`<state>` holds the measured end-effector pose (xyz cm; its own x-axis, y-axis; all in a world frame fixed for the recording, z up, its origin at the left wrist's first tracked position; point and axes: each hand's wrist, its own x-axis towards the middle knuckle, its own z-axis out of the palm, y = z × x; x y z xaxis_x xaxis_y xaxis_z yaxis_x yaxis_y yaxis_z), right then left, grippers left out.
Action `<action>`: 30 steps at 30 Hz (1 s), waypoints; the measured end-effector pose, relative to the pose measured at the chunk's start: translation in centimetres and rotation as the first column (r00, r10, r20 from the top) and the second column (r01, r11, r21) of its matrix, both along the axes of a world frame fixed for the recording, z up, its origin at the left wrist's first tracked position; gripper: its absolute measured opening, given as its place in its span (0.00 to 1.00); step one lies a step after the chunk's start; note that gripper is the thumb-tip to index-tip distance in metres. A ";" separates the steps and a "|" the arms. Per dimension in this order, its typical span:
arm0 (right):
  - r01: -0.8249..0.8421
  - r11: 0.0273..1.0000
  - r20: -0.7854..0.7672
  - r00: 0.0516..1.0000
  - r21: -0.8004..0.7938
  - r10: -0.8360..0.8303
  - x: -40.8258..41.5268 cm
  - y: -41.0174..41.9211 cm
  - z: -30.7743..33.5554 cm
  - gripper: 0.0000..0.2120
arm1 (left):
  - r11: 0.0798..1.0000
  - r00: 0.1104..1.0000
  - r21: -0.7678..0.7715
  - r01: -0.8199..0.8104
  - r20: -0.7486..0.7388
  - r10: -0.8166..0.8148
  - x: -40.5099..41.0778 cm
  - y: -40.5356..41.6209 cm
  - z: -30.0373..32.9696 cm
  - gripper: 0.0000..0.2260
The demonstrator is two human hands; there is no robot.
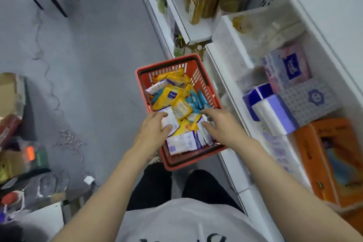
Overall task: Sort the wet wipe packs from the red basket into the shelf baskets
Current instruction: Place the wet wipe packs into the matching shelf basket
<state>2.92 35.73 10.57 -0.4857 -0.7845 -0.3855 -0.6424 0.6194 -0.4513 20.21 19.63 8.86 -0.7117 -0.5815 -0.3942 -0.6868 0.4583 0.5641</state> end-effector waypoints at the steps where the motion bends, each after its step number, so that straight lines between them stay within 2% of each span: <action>1: 0.024 0.999 0.021 0.999 0.029 -0.025 -0.5 -1.2 -1.2 0.18 | 0.999 1.000 0.033 0.002 0.030 -0.003 -0.9 -1.6 -1.1 0.21; 5: 0.066 0.986 0.104 0.991 0.155 -0.083 -2.5 -5.7 -6.0 0.19 | 0.992 0.996 0.127 0.018 0.087 -0.029 -4.6 -6.3 -5.0 0.23; 9: 0.125 0.965 0.171 0.971 0.232 -0.167 -4.2 -9.3 -11.1 0.23 | 0.981 0.992 0.196 0.010 0.121 -0.035 -7.1 -7.6 -8.2 0.26; 13: 0.193 0.947 0.231 0.939 0.258 -0.255 -6.0 -12.2 -15.5 0.27 | 0.974 0.985 0.196 -0.112 0.151 0.083 -7.8 -8.3 -11.1 0.29; 16: 0.185 0.919 0.327 0.895 0.348 -0.304 -6.6 -13.5 -18.2 0.29 | 0.958 0.973 0.190 -0.215 0.127 0.193 -8.0 -8.4 -12.5 0.28; 18: 0.123 0.913 0.297 0.922 0.388 -0.250 -6.1 -13.6 -19.6 0.26 | 0.949 0.967 0.197 -0.247 0.111 0.228 -8.4 -8.3 -13.2 0.28; 21: 0.111 0.930 0.238 0.950 0.349 -0.203 -5.7 -13.2 -20.6 0.13 | 0.931 0.954 0.212 -0.298 0.104 0.282 -9.3 -8.2 -14.2 0.29; 25: 0.287 0.933 0.327 0.880 0.216 -0.346 -7.4 -11.8 -18.4 0.10 | 0.873 0.929 0.323 -0.364 0.054 0.367 -11.1 -8.6 -15.5 0.26; 28: 0.403 0.894 0.399 0.800 0.195 -0.448 -9.1 -9.7 -16.2 0.11 | 0.831 0.909 0.385 -0.401 0.054 0.414 -11.7 -8.8 -16.5 0.25; 29: 0.456 0.870 0.466 0.738 0.189 -0.488 -9.5 -9.1 -15.6 0.13 | 0.829 0.906 0.380 -0.411 0.069 0.418 -11.9 -8.7 -16.9 0.25; 30: 0.521 0.831 0.563 0.634 0.197 -0.531 -9.9 -8.5 -15.1 0.14 | 0.836 0.904 0.357 -0.417 0.071 0.421 -12.1 -8.7 -17.5 0.25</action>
<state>-6.94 27.22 -4.53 -0.4957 -0.4586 -0.7376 0.1739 0.7796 -0.6016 8.08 10.90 -8.61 -0.4372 -0.6466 -0.6251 -0.7607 -0.1049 0.6405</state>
